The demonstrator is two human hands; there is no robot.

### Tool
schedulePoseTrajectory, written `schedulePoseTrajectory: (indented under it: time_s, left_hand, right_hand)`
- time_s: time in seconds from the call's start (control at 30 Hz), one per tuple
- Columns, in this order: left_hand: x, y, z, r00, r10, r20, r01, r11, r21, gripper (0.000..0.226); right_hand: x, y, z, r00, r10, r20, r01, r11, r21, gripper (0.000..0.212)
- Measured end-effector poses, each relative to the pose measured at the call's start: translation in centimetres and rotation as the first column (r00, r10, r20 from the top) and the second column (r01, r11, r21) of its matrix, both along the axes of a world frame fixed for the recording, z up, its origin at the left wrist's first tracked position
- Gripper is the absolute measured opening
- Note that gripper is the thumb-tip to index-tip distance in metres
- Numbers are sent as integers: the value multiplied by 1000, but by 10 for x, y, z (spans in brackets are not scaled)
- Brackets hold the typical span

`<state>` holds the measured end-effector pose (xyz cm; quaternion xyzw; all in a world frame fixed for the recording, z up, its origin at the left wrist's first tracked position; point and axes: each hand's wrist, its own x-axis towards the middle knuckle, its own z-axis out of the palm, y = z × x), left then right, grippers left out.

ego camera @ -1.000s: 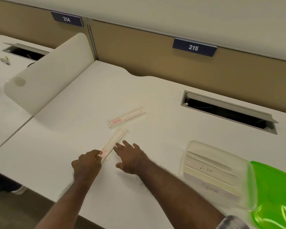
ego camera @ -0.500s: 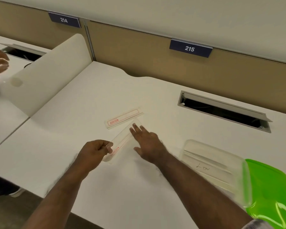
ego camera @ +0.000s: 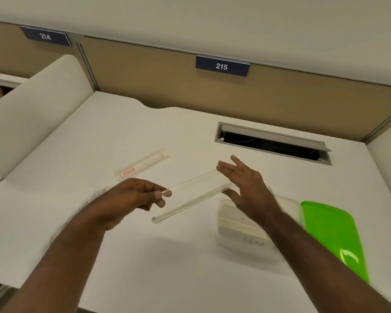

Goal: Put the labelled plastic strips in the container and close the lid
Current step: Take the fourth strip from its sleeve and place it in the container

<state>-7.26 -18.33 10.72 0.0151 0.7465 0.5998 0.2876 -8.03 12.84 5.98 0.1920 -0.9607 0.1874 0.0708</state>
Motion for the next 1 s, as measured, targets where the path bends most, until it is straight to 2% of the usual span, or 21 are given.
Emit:
schedulePoseTrajectory:
  time_s: [0.13, 0.2, 0.27, 0.4, 0.57, 0.7, 0.8, 0.9, 1.0]
  left_hand:
    - [-8, 19, -1, 997, -75, 33, 72, 995, 64, 43]
    - [-12, 30, -3, 994, -107, 26, 105, 992, 63, 76]
    - [-16, 43, -7, 993, -113, 18, 112, 991, 67, 90]
    - [-21, 67, -11, 994, -113, -11, 113, 990, 86, 77]
    - [-21, 93, -2, 971, -220, -90, 225, 973, 47, 70]
    - [-24, 114, 4, 957, -213, -197, 212, 977, -26, 32]
    - [-25, 124, 10, 932, -221, -287, 199, 975, -103, 34]
    - [-27, 128, 21, 901, -229, -370, 187, 971, -146, 34]
    - [-30, 131, 32, 862, -254, -439, 197, 965, -173, 36]
  right_hand:
    - [22, 38, 15, 976, -16, 217, 77, 959, -274, 55]
    - [30, 55, 19, 957, -10, 290, 114, 932, -343, 50]
    - [39, 72, 23, 943, -27, 332, 158, 914, -374, 46]
    - [54, 99, 32, 920, -81, 383, 247, 879, -407, 46]
    - [67, 127, 41, 901, -133, 414, 329, 831, -448, 41]
    - [73, 146, 53, 891, -134, 433, 364, 781, -507, 32]
    - [77, 156, 67, 905, -129, 406, 345, 781, -520, 43]
    - [81, 160, 84, 910, -129, 394, 335, 790, -514, 26]
    - [84, 163, 95, 919, -122, 375, 311, 810, -497, 23]
